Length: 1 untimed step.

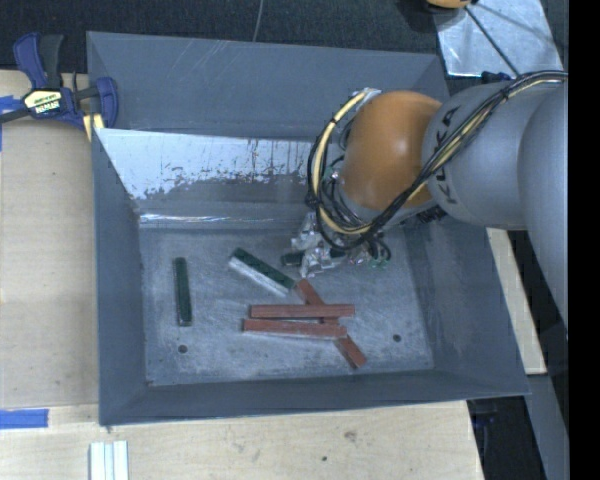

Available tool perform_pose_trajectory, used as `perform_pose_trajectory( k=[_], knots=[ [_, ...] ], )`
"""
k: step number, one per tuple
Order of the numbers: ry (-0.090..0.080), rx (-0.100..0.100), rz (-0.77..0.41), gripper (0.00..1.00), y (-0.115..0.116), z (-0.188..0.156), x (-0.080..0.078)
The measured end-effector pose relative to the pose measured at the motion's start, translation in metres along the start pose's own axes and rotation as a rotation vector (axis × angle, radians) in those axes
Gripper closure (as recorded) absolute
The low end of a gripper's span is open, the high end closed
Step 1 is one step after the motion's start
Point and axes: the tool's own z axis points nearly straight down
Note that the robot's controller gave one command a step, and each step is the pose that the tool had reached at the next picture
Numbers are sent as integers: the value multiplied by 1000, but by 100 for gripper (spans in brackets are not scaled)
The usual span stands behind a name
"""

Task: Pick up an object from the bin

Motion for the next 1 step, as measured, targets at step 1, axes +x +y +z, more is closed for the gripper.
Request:
perform_pose_trajectory(
  k=[1],
  knots=[
    [9,-1,-1,100,10,-174,-12]
  ],
)
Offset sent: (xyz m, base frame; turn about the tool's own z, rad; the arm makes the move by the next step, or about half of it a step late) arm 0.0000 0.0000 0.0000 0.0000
